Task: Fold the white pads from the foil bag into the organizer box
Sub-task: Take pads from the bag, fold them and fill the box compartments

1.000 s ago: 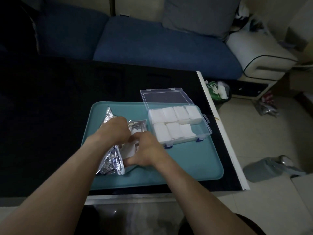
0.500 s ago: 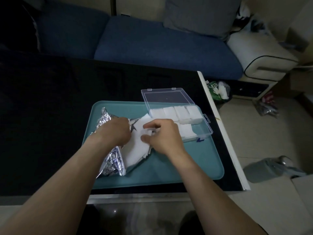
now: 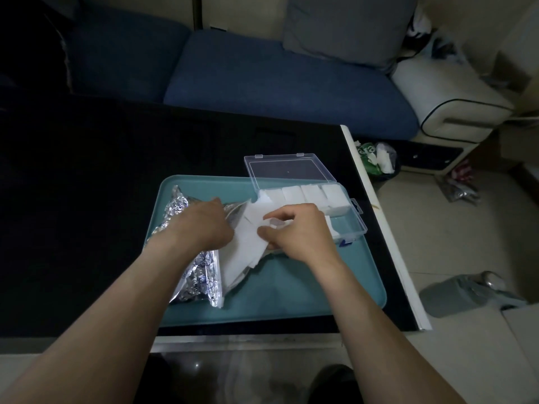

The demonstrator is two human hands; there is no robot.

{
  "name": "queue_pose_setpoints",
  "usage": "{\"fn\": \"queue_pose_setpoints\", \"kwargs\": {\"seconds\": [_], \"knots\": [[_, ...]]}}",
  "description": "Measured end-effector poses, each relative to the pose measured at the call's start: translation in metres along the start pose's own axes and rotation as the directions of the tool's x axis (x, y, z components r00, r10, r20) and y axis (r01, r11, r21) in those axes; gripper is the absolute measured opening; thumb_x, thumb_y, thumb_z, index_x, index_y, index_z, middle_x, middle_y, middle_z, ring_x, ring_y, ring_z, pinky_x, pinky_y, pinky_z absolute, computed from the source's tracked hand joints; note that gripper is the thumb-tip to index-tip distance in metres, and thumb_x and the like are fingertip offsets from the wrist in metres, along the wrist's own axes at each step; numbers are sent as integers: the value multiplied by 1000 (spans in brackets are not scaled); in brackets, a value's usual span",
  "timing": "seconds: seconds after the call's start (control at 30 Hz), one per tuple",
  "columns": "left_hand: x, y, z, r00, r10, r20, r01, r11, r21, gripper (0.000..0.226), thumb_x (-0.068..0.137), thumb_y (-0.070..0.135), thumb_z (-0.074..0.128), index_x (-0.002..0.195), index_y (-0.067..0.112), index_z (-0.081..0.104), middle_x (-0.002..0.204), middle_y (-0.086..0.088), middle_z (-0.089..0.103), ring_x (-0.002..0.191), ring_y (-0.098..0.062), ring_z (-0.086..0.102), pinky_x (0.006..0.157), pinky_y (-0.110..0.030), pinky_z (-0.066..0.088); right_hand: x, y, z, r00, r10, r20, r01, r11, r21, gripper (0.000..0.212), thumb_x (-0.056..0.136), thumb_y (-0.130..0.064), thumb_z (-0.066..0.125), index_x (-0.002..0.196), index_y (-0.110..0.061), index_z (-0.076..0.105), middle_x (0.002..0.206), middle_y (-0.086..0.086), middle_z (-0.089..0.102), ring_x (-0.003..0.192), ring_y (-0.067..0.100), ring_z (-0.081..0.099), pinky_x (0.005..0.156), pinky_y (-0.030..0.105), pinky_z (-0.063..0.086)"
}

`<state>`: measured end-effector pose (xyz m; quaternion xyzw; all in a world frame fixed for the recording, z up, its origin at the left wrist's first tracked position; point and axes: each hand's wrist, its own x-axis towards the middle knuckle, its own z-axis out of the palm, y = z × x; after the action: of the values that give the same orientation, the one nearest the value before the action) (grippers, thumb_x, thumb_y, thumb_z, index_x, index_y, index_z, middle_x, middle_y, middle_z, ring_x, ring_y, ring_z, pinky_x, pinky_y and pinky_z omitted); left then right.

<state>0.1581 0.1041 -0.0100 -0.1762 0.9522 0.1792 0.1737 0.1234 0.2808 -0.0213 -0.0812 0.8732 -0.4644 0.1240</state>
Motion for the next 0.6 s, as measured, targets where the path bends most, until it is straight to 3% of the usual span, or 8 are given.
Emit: {"fn": "queue_pose_setpoints", "kwargs": {"seconds": [0.1, 0.17, 0.3, 0.37, 0.47, 0.6], "knots": [[-5, 4, -5, 996, 86, 1, -86, 996, 9, 79, 83, 49, 70, 145, 17, 32, 142, -17, 40, 133, -36, 37, 108, -49, 38, -2, 3, 10, 1000, 9, 28, -10, 1000, 21, 25, 74, -15, 87, 98, -13, 80, 98, -2, 76, 64, 7, 72, 67, 23, 60], [-9, 9, -6, 986, 161, 39, -163, 986, 46, 93, 74, 60, 73, 147, 23, 29, 143, -14, 37, 136, -34, 30, 108, -48, 34, -4, 5, 21, 1000, -13, 7, 13, 1000, -10, 28, 71, -22, 90, 97, -16, 80, 89, -9, 74, 68, -2, 68, 69, 13, 55], [-12, 10, 4, 973, 182, 143, -199, 973, 117, 107, 66, 53, 82, 151, 35, 19, 147, -11, 29, 141, -35, 19, 115, -55, 22, -5, 2, 24, 1000, -15, -11, 15, 1000, 12, 23, 74, -16, 86, 96, -19, 80, 80, -13, 68, 66, -4, 64, 69, 10, 53], [-12, 9, 9, 974, 170, 149, -188, 975, 119, 108, 65, 51, 84, 151, 36, 19, 149, -11, 28, 142, -36, 16, 115, -57, 17, -3, 1, 15, 997, -18, -79, 22, 999, 45, 22, 73, -11, 82, 92, -22, 80, 78, -18, 68, 71, 2, 68, 72, 16, 55], [-10, 8, 7, 986, 152, 76, -161, 978, 136, 97, 67, 51, 82, 147, 34, 29, 143, -12, 32, 137, -35, 23, 114, -54, 21, 1, -1, -1, 983, 25, -183, 7, 985, 171, 24, 70, -8, 79, 84, -28, 77, 85, -15, 72, 77, 14, 74, 72, 30, 60], [-11, 10, 2, 989, 143, 41, -147, 982, 119, 100, 67, 57, 80, 148, 30, 28, 144, -11, 29, 137, -34, 22, 113, -52, 22, 2, -5, -19, 971, 122, -204, -28, 910, 413, 26, 74, 5, 77, 84, -19, 75, 99, 5, 74, 67, 12, 73, 61, 24, 59]]}}
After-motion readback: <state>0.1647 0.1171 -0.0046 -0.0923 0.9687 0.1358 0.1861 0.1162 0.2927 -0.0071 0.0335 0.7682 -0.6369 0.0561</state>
